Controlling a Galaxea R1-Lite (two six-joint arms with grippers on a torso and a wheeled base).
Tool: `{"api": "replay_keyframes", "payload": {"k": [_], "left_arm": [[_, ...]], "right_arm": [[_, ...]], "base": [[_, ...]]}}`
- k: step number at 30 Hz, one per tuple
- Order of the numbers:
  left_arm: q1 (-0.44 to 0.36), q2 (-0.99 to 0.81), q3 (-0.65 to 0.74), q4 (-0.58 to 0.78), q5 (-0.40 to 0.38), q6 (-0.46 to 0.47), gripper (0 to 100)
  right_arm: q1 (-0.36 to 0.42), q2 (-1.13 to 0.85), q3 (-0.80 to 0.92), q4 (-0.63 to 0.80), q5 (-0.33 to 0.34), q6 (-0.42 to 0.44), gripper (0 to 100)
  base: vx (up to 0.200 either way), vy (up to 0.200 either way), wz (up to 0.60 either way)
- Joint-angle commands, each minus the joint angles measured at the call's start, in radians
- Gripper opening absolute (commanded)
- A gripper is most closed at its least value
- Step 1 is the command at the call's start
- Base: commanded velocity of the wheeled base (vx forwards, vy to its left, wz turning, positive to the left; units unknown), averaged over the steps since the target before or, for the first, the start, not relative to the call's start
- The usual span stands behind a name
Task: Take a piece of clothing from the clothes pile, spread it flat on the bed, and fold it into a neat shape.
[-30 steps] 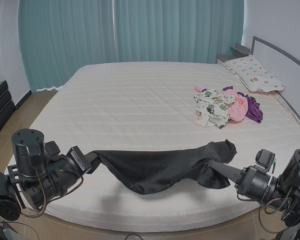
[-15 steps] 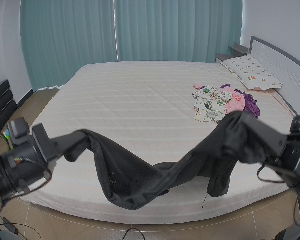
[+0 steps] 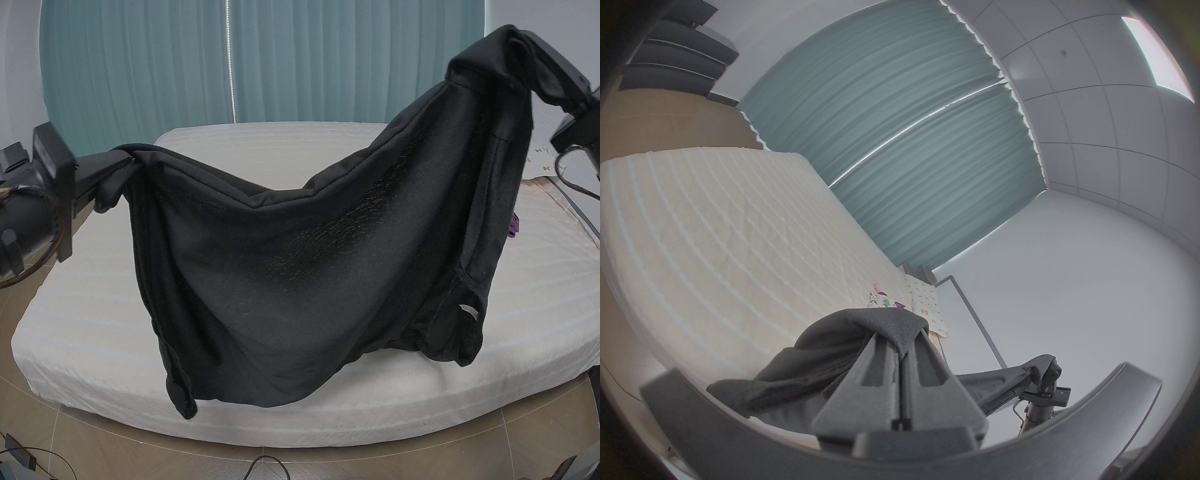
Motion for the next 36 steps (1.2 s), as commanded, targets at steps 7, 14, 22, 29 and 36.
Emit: {"api": "replay_keyframes", "payload": {"k": [7,14,22,29,36], "left_arm": [[0.225,0.535,-0.247,0.023,-0.076,-0.082,0],[0.236,0.668,-0.349,0.023,-0.076,-0.081,0],[0.236,0.745,-0.379,0.023,-0.078,-0.081,0],[0.241,0.860,-0.392,0.022,-0.076,-0.082,0],[0.260,0.949,-0.431,-0.033,-0.066,-0.082,0]], "right_arm": [[-0.161,0.615,-0.333,0.083,-0.028,-0.068,0],[-0.163,0.693,-0.344,0.077,-0.066,-0.114,0],[-0.170,0.749,-0.333,0.074,-0.096,-0.137,0],[-0.163,0.854,-0.344,0.072,-0.152,-0.181,0],[-0.163,0.899,-0.368,0.072,-0.208,-0.195,0]], "base": [[0.143,0.000,0.00],[0.200,0.000,0.00],[0.200,0.000,0.00],[0.086,0.000,0.00],[0.000,0.000,0.00]]}}
